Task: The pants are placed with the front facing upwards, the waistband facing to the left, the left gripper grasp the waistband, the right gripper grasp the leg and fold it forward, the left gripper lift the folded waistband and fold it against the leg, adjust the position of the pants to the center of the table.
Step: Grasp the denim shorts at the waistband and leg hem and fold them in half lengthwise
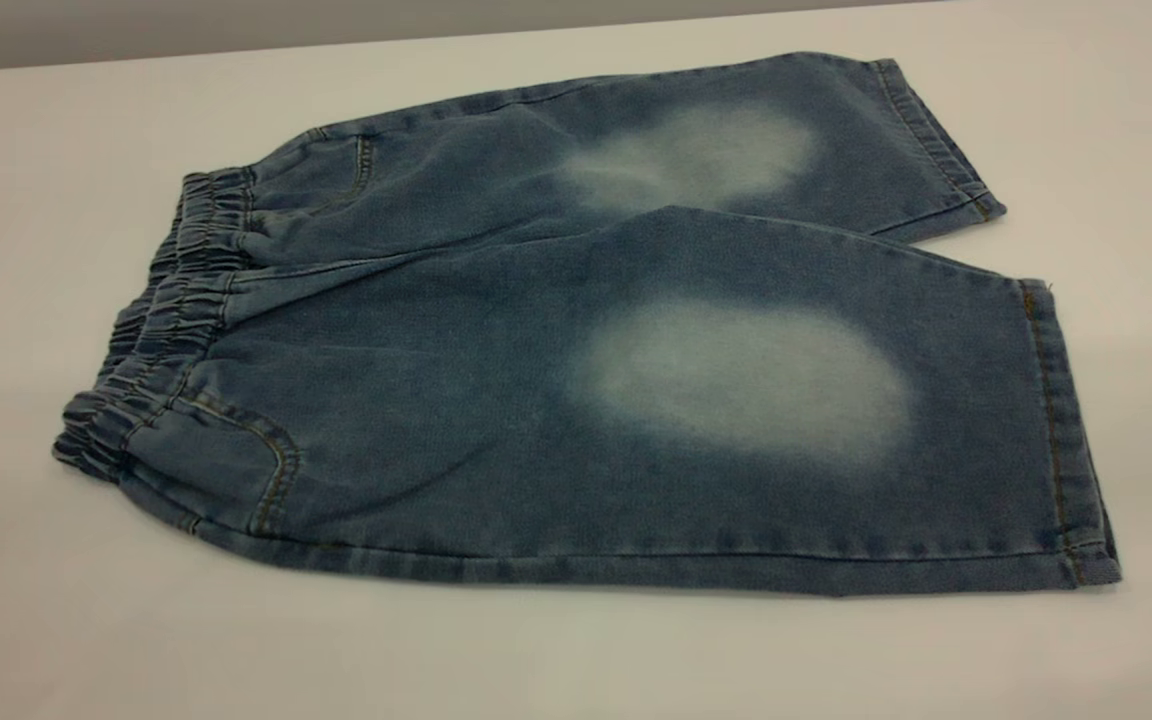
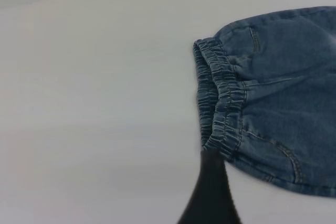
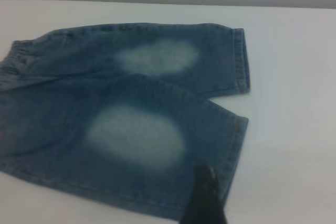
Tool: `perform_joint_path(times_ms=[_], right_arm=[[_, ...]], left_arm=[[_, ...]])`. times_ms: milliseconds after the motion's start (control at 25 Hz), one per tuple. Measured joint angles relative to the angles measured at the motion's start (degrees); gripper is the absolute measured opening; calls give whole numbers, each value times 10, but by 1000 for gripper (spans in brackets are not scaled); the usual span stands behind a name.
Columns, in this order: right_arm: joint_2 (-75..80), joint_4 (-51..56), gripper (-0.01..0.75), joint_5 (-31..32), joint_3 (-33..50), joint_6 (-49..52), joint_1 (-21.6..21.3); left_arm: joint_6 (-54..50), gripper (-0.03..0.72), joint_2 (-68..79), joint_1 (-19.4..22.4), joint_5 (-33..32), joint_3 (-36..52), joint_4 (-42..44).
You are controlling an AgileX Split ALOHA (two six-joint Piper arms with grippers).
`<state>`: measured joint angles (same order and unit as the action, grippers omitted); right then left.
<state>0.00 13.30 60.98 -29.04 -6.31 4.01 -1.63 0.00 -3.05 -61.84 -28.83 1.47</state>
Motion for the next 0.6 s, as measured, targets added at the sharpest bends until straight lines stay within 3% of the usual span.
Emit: perform_joint_path(times_ms=[600], right_arm=[[0,2,493,-4,-2,0,0]], left_arm=[[-3,519,1,0,0,-3,1]])
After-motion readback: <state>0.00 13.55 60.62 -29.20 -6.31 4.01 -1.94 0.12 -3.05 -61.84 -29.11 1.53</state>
